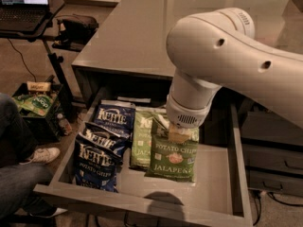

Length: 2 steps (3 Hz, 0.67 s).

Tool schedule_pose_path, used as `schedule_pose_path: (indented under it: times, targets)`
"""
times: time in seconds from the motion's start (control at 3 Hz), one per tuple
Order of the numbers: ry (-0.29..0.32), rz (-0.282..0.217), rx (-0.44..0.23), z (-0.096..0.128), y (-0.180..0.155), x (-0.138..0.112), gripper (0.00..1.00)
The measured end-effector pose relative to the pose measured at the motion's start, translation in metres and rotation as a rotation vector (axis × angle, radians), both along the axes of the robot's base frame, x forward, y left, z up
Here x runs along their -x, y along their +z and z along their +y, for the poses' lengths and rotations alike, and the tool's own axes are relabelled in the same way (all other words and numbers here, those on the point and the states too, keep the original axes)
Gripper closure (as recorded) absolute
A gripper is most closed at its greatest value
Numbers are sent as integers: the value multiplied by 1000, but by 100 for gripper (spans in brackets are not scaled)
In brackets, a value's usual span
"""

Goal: Pick green jalapeno chip bag from top drawer and place on counter

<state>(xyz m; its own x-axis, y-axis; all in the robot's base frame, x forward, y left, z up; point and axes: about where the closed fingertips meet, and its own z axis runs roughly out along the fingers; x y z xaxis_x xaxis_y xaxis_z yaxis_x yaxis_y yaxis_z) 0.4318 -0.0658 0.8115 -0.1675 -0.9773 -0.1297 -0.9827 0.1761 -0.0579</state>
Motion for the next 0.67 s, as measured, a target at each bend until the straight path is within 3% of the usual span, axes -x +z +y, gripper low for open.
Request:
schedule_pose_path:
  times: [0.33,0.67]
  targets:
    - [0,0,0,0,0,0,100]
    - [-25,-30,14,-11,19,-16,100]
